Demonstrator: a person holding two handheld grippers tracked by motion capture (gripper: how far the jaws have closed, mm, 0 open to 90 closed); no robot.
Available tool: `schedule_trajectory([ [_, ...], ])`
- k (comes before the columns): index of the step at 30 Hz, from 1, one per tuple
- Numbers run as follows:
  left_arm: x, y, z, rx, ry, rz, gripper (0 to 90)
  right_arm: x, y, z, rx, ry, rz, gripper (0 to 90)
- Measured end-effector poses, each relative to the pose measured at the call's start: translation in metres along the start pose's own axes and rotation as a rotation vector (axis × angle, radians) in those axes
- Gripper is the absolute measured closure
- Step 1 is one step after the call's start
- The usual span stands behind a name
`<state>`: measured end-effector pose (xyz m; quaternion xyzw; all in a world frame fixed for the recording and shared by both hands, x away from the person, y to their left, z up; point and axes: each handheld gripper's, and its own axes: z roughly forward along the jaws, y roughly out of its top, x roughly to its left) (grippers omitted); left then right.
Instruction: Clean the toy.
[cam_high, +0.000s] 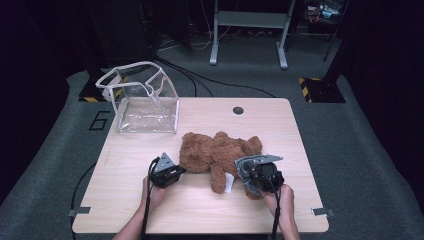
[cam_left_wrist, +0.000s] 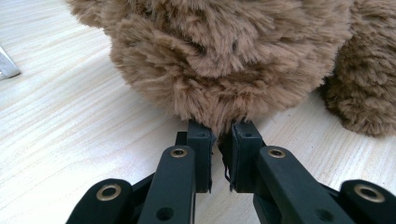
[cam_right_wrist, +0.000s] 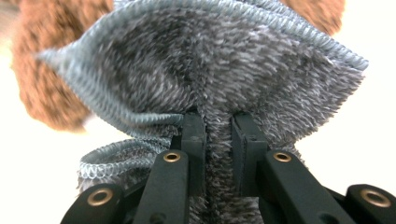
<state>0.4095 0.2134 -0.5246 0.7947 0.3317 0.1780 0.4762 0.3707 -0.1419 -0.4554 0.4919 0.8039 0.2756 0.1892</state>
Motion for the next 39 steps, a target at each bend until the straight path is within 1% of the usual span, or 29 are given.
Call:
schedule_trajectory([
  [1,0.0,0.0,0.0,0.003,-0.001,0.001,81.6,-0.001,-0.003,-0.001,0.0,-0.006,-0.001,77.4],
  [2,0.0,0.0,0.0,-0.001,0.0,-0.002,81.6,-0.003,-0.006,-0.004,0.008,-0.01,0.01,77.4],
  [4,0.0,0.0,0.0,0.0,-0.001,-0.003,81.7,-0.006,-0.011,-0.007,0.005,-0.012,0.023,77.4],
  [5,0.0,0.0,0.0,0.002,-0.004,-0.003,81.6,-0.007,-0.012,-0.009,0.005,-0.018,0.025,77.3],
  [7,0.0,0.0,0.0,0.0,-0.005,-0.01,81.7,-0.005,-0.009,-0.014,-0.014,-0.008,0.021,77.3],
  [8,0.0,0.0,0.0,0.003,-0.006,-0.009,81.7,-0.002,-0.006,-0.017,-0.022,-0.007,0.022,77.3],
  [9,0.0,0.0,0.0,0.0,-0.004,-0.01,81.7,0.0,-0.004,-0.019,-0.03,-0.005,0.014,77.3],
  [11,0.0,0.0,0.0,0.003,-0.002,0.002,81.7,0.01,0.004,-0.021,-0.054,0.009,-0.006,77.2],
  [12,0.0,0.0,0.0,0.002,-0.003,-0.004,81.7,0.015,0.009,-0.021,-0.067,0.017,-0.023,77.2],
  [13,0.0,0.0,0.0,0.002,-0.001,0.0,81.8,0.021,0.013,-0.02,-0.068,0.03,-0.028,77.2],
  [14,0.0,0.0,0.0,-0.001,0.001,-0.002,81.9,0.026,0.017,-0.017,-0.073,0.04,-0.054,77.2],
  [15,0.0,0.0,0.0,-0.001,0.0,-0.004,82.0,0.032,0.019,-0.013,-0.06,0.036,-0.062,77.2],
  [16,0.0,0.0,0.0,0.001,-0.002,-0.004,82.2,0.037,0.021,-0.006,-0.041,0.02,-0.075,77.2],
  [17,0.0,0.0,0.0,0.001,-0.003,-0.004,82.3,0.039,0.022,-0.001,-0.027,0.014,-0.077,77.2],
  [18,0.0,0.0,0.0,0.003,-0.003,-0.001,82.5,0.039,0.02,0.007,-0.022,0.005,-0.09,77.3],
  [19,0.0,0.0,0.0,0.003,-0.003,0.002,82.6,0.038,0.018,0.01,-0.014,-0.004,-0.09,77.4],
  [20,0.0,0.0,0.0,0.001,-0.002,-0.001,82.7,0.037,0.015,0.012,-0.01,-0.006,-0.079,77.3],
  [21,0.0,0.0,0.0,0.003,-0.005,-0.009,82.8,0.035,0.012,0.012,-0.003,-0.007,-0.082,77.4],
  [27,0.0,0.0,0.0,0.004,-0.005,-0.01,82.9,0.024,-0.007,0.003,0.017,-0.025,-0.063,77.4],
  [29,0.0,0.0,0.0,0.003,-0.004,-0.009,82.9,0.02,-0.011,0.0,0.021,-0.031,-0.041,77.3],
  [31,0.0,0.0,0.0,0.002,-0.002,-0.008,82.9,0.015,-0.012,-0.003,0.017,-0.041,-0.029,77.1],
  [32,0.0,0.0,0.0,0.002,-0.002,-0.008,82.9,0.014,-0.012,-0.004,0.006,-0.032,-0.028,77.1],
  [33,0.0,0.0,0.0,0.002,-0.002,-0.008,82.9,0.013,-0.011,-0.006,-0.004,-0.02,-0.015,77.0],
  [35,-0.001,0.0,0.0,0.002,-0.003,-0.013,82.9,0.016,-0.006,-0.009,-0.029,-0.014,-0.011,76.9],
  [36,0.0,0.0,0.0,0.003,-0.002,-0.009,82.9,0.019,-0.002,-0.01,-0.051,0.006,-0.006,76.9],
  [37,0.0,0.0,0.0,0.001,0.001,-0.008,82.9,0.021,0.001,-0.009,-0.068,0.024,-0.011,76.9],
  [38,0.0,0.0,0.0,0.003,-0.001,-0.008,82.9,0.024,0.003,-0.007,-0.072,0.036,-0.017,76.8],
  [39,0.0,0.0,0.0,0.003,-0.001,-0.008,82.9,0.028,0.005,-0.004,-0.062,0.038,-0.025,76.7],
])
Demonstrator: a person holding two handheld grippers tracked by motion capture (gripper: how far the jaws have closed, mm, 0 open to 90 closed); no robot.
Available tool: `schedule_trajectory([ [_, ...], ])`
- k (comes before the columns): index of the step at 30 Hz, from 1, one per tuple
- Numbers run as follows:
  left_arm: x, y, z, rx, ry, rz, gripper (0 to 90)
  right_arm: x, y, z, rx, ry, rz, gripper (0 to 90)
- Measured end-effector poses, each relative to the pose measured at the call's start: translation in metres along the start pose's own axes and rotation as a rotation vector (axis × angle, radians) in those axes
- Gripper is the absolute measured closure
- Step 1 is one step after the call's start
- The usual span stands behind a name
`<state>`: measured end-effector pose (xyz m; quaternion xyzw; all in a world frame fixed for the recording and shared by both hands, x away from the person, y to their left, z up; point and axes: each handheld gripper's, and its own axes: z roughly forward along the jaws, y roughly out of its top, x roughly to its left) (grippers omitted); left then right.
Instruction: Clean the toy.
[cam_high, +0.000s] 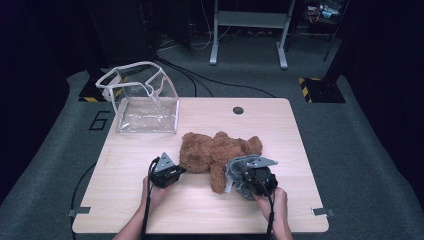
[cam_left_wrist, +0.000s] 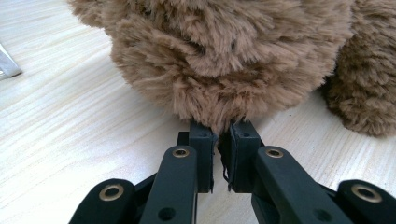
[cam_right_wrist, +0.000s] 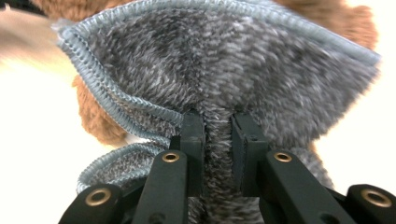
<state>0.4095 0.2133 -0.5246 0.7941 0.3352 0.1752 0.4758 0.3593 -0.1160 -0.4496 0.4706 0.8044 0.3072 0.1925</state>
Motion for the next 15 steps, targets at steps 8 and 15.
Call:
schedule_trajectory([
  [8,0.0,0.0,0.0,0.0,-0.001,0.001,82.9,0.0,-0.015,0.016,0.074,-0.039,-0.035,77.1],
  [15,0.0,0.0,0.0,-0.002,-0.003,-0.002,82.9,-0.014,-0.025,0.005,0.093,-0.052,0.003,77.2],
])
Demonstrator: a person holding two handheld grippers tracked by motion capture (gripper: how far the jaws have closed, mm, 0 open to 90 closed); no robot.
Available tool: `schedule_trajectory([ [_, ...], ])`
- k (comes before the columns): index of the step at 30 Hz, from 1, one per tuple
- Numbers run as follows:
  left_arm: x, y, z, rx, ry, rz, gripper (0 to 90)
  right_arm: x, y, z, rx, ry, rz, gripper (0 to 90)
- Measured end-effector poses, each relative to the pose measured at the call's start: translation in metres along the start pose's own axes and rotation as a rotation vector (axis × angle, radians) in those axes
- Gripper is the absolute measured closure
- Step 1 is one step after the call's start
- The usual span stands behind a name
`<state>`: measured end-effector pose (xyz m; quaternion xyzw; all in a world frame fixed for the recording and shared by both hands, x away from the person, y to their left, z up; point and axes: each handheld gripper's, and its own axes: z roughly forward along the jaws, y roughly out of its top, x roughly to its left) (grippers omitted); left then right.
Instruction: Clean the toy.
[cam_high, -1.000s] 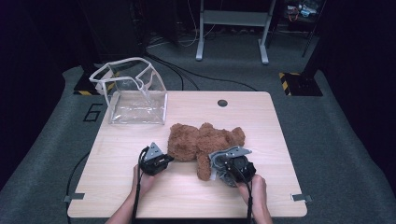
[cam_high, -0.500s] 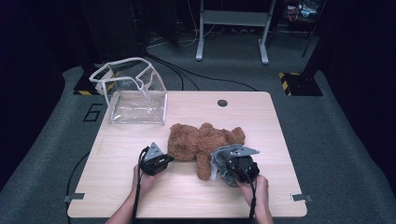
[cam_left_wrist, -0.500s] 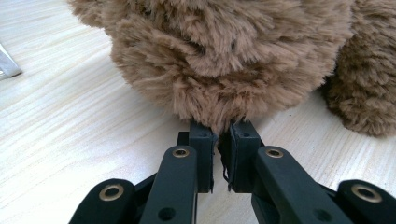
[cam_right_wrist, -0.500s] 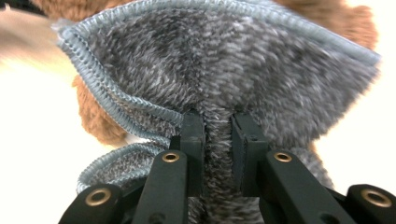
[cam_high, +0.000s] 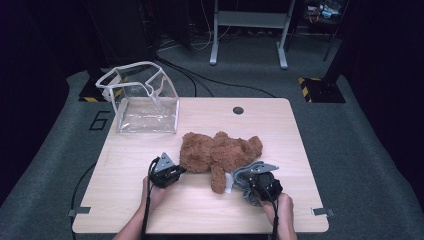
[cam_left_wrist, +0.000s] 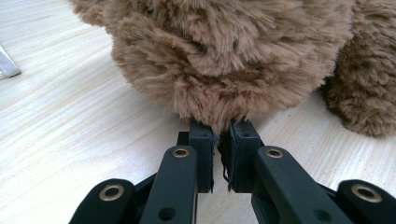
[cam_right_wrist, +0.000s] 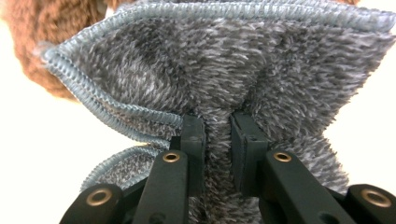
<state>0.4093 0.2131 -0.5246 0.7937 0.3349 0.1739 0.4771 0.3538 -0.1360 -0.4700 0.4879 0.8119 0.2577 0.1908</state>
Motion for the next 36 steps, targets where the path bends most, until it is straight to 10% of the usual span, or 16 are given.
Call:
schedule_trajectory([
  [10,0.0,0.0,0.0,0.002,0.001,0.007,82.9,0.016,0.048,-0.026,-0.174,0.126,-0.013,77.0],
  [14,0.0,0.0,0.0,0.001,0.0,0.004,83.0,0.032,0.063,0.004,-0.106,0.076,-0.055,77.1],
  [26,0.0,0.001,0.0,0.01,0.003,0.016,83.0,0.032,0.034,0.041,-0.035,0.088,-0.027,77.7],
  [32,0.0,0.0,0.0,0.006,0.003,0.004,83.0,0.029,0.029,0.039,0.011,0.103,-0.032,77.4],
  [36,0.001,0.0,0.0,0.004,-0.002,0.002,83.1,0.022,0.029,0.015,-0.06,0.126,-0.003,77.0],
])
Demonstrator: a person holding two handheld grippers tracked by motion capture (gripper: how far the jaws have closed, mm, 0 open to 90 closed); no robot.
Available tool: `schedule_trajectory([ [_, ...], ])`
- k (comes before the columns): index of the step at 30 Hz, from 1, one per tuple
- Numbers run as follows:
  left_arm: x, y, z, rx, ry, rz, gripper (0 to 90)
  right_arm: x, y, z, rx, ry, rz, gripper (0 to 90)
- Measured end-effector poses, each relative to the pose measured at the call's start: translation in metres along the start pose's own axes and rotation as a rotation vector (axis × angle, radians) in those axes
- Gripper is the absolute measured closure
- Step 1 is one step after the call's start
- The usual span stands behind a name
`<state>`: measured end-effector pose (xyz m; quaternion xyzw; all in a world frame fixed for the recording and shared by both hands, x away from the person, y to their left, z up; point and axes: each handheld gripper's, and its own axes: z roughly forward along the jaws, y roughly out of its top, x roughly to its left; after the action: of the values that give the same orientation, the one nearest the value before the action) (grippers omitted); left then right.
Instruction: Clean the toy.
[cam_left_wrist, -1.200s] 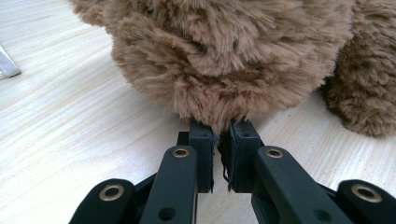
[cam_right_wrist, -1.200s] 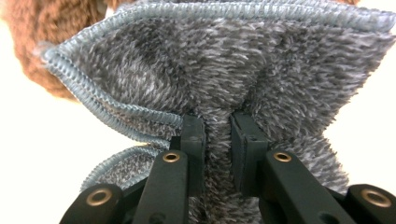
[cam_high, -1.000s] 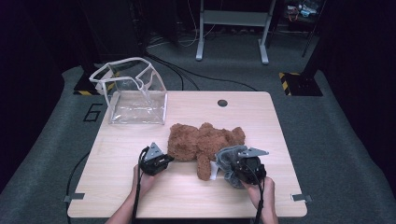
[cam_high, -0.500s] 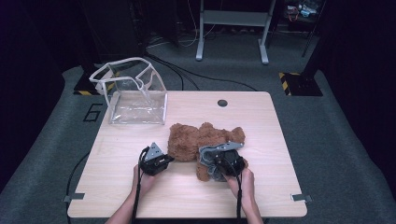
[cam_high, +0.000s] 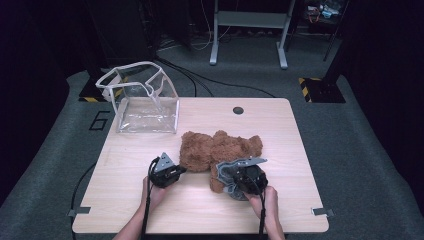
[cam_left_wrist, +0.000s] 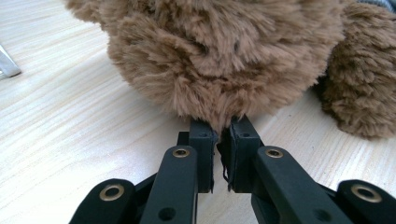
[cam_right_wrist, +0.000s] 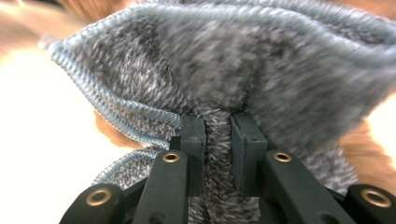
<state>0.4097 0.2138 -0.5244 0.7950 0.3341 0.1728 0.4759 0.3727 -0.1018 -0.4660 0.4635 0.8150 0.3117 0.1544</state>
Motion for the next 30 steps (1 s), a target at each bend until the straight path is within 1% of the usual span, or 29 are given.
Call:
schedule_trajectory([
  [1,-0.001,0.0,0.0,0.0,0.0,-0.004,83.2,0.0,0.001,-0.008,-0.03,0.002,0.007,77.0],
  [3,-0.001,0.0,0.001,-0.002,0.005,-0.003,83.2,0.0,0.008,-0.022,-0.091,-0.018,0.012,76.9],
  [4,-0.001,0.0,0.001,-0.003,0.004,-0.005,83.2,0.0,0.011,-0.026,-0.103,-0.02,0.007,76.9],
  [5,-0.001,0.0,0.001,-0.003,0.004,-0.003,83.2,0.0,0.016,-0.029,-0.127,-0.028,0.006,76.9],
  [6,-0.001,0.0,0.001,-0.003,0.004,-0.005,83.2,-0.001,0.02,-0.029,-0.141,-0.03,0.003,76.9],
  [7,-0.001,0.0,0.001,-0.003,0.005,-0.005,83.2,-0.001,0.023,-0.027,-0.138,-0.033,-0.005,76.8],
  [8,-0.001,0.0,0.001,-0.001,0.001,-0.006,83.3,0.0,0.026,-0.024,-0.134,-0.032,0.001,76.8],
  [9,-0.001,0.0,0.001,-0.002,0.003,-0.005,83.2,0.001,0.029,-0.018,-0.125,-0.031,-0.005,76.8],
  [10,-0.001,0.0,0.001,-0.001,0.0,-0.007,83.3,0.003,0.03,-0.012,-0.108,-0.033,-0.008,76.8],
  [11,-0.001,0.0,0.001,0.0,0.001,-0.008,83.3,0.005,0.03,-0.005,-0.084,-0.046,-0.012,76.9],
  [13,-0.001,0.0,0.001,0.0,0.004,-0.003,83.4,0.008,0.026,0.006,-0.072,-0.055,-0.018,77.1],
  [14,-0.001,0.0,0.001,0.005,0.008,0.008,83.4,0.009,0.024,0.008,-0.065,-0.058,-0.015,77.2],
  [15,-0.001,0.0,0.001,0.005,0.007,0.008,83.4,0.009,0.021,0.011,-0.056,-0.051,-0.01,77.3],
  [16,-0.001,0.0,0.001,0.004,0.006,0.004,83.4,0.009,0.018,0.014,-0.044,-0.049,-0.02,77.3],
  [18,-0.001,0.0,0.001,0.008,0.007,0.015,83.4,0.011,0.011,0.021,-0.011,-0.049,-0.016,77.5],
  [21,-0.001,0.0,0.001,0.008,0.006,0.008,83.4,0.009,0.003,0.03,0.022,-0.052,-0.027,77.5],
  [22,-0.001,0.0,0.001,0.008,0.008,0.014,83.4,0.008,0.001,0.032,0.036,-0.045,-0.025,77.5],
  [23,-0.001,0.0,0.001,0.009,0.008,0.015,83.4,0.007,-0.001,0.032,0.058,-0.039,-0.017,77.5],
  [24,-0.001,0.0,0.001,0.008,0.007,0.015,83.4,0.006,-0.001,0.032,0.069,-0.028,-0.014,77.4],
  [25,-0.001,0.0,0.001,0.008,0.006,0.009,83.4,0.006,-0.002,0.03,0.079,-0.029,-0.008,77.4],
  [26,-0.001,0.0,0.001,0.003,0.005,0.0,83.4,0.004,-0.001,0.027,0.081,-0.007,-0.021,77.3],
  [28,-0.001,0.0,0.0,0.001,0.0,-0.005,83.4,0.001,-0.001,0.017,0.061,0.021,0.002,77.2],
  [29,0.0,0.0,0.0,0.001,0.002,0.0,83.4,0.0,0.0,0.01,0.047,0.025,0.016,77.2],
  [30,-0.001,0.0,0.0,0.001,0.002,-0.004,83.4,-0.002,0.002,0.004,0.019,0.031,0.021,77.1],
])
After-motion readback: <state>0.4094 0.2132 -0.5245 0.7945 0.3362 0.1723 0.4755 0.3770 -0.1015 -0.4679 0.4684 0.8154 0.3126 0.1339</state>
